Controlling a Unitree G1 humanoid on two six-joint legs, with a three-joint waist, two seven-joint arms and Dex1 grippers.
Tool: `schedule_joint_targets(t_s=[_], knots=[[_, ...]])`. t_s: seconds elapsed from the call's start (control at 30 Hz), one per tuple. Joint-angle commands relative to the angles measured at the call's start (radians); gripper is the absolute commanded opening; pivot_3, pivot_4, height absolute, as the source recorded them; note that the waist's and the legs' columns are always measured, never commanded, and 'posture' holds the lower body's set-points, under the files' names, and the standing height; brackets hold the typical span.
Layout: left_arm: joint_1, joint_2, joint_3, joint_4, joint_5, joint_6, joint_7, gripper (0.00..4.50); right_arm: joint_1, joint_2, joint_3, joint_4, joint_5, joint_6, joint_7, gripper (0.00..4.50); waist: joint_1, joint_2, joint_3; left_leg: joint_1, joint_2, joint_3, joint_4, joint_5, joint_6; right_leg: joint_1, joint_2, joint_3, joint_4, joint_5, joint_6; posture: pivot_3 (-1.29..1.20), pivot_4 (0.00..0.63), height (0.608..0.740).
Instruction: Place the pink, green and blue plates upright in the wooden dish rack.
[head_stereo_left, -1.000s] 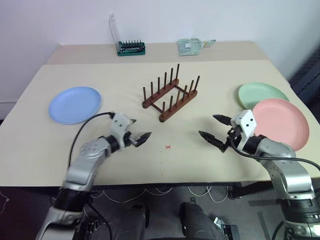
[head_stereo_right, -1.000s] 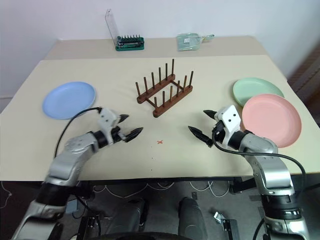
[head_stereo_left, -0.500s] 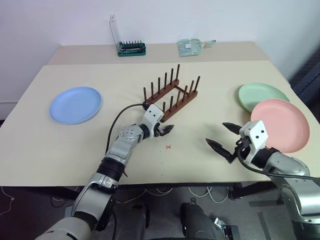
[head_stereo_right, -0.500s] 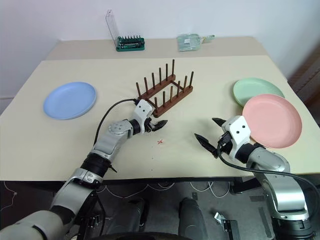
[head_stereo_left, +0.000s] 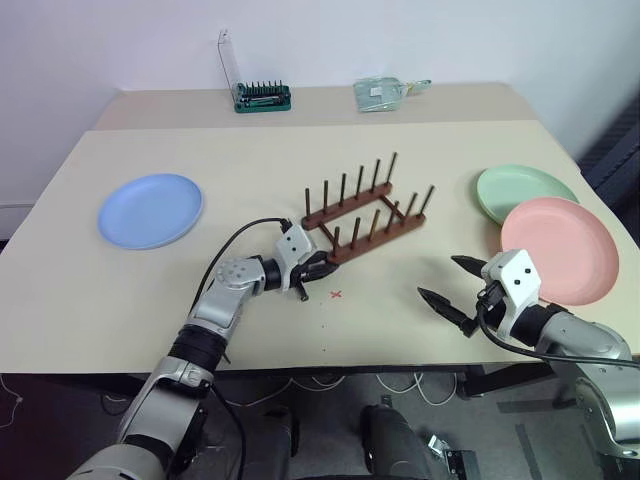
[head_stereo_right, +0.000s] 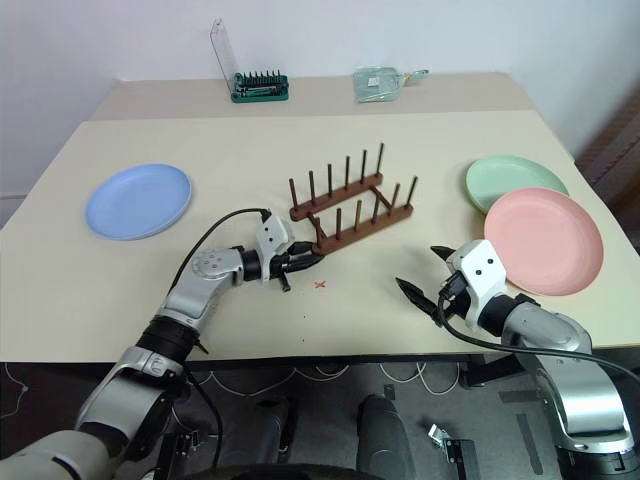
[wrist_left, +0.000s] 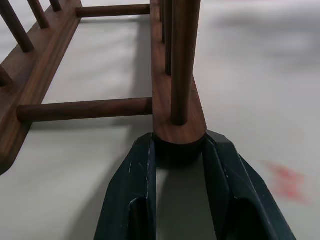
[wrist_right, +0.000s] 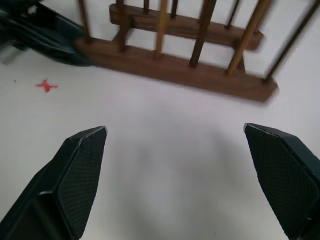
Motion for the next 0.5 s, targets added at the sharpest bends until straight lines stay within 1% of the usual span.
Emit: schedule_joint_targets(t_s=[0.03, 0.13, 0.27, 0.33, 0.4, 0.43, 0.5], knots=[[-0.013, 0.024, -0.014, -0.037, -0.036, -0.009, -0.119, 0.70, 0.002, -0.010, -0.005, -0.039, 0.016, 0.000, 0.012, 4.50, -0.002, 0.000, 0.000, 0.000, 0.000, 0.000, 0.000, 0.000, 0.000, 0.000, 0.000, 0.000, 0.000, 0.000, 0.000, 0.00, 0.150, 0.740], [-0.064, 0.028, -0.021, 0.074, 0.031, -0.090, -0.099, 0.70, 0.009, -0.002, 0.009, -0.047, 0.011, -0.004, 0.011, 4.50, -0.001, 0.000, 0.000, 0.000, 0.000, 0.000, 0.000, 0.000, 0.000, 0.000, 0.000, 0.000, 0.000, 0.000, 0.000, 0.00, 0.150, 0.740], [-0.111, 0.003, -0.003, 0.168, 0.024, -0.119, -0.103, 0.70, 0.020, -0.003, 0.010, -0.046, 0.004, -0.013, 0.011, 4.50, -0.001, 0.000, 0.000, 0.000, 0.000, 0.000, 0.001, 0.000, 0.000, 0.000, 0.000, 0.000, 0.000, 0.000, 0.000, 0.00, 0.150, 0.740], [-0.116, 0.005, 0.002, 0.173, 0.015, -0.111, -0.118, 1.73, 0.020, -0.005, 0.011, -0.047, 0.002, -0.013, 0.010, 4.50, -0.003, 0.000, 0.000, 0.000, 0.000, 0.000, 0.000, 0.000, 0.000, 0.000, 0.000, 0.000, 0.000, 0.000, 0.000, 0.00, 0.150, 0.740], [-0.114, 0.011, 0.008, 0.173, 0.018, -0.111, -0.117, 2.54, 0.020, -0.006, 0.011, -0.050, 0.000, -0.010, 0.007, 4.50, -0.005, 0.000, 0.000, 0.000, 0.000, 0.000, 0.000, 0.000, 0.001, 0.000, 0.000, 0.000, 0.000, 0.000, 0.000, 0.00, 0.150, 0.740], [-0.111, 0.017, 0.015, 0.174, 0.024, -0.114, -0.105, 3.13, 0.017, -0.006, 0.013, -0.052, 0.000, -0.007, 0.005, 4.50, -0.005, 0.000, 0.000, 0.000, 0.000, 0.000, 0.000, 0.000, 0.001, 0.000, 0.000, 0.000, 0.001, 0.000, 0.000, 0.00, 0.150, 0.740], [-0.092, 0.036, 0.035, 0.149, 0.015, -0.089, -0.101, 4.02, 0.009, -0.006, 0.020, -0.055, -0.002, 0.000, -0.001, 4.50, -0.005, 0.000, 0.000, 0.000, 0.000, 0.000, 0.000, 0.000, 0.001, 0.000, 0.000, 0.000, 0.001, 0.000, 0.000, 0.00, 0.150, 0.740]])
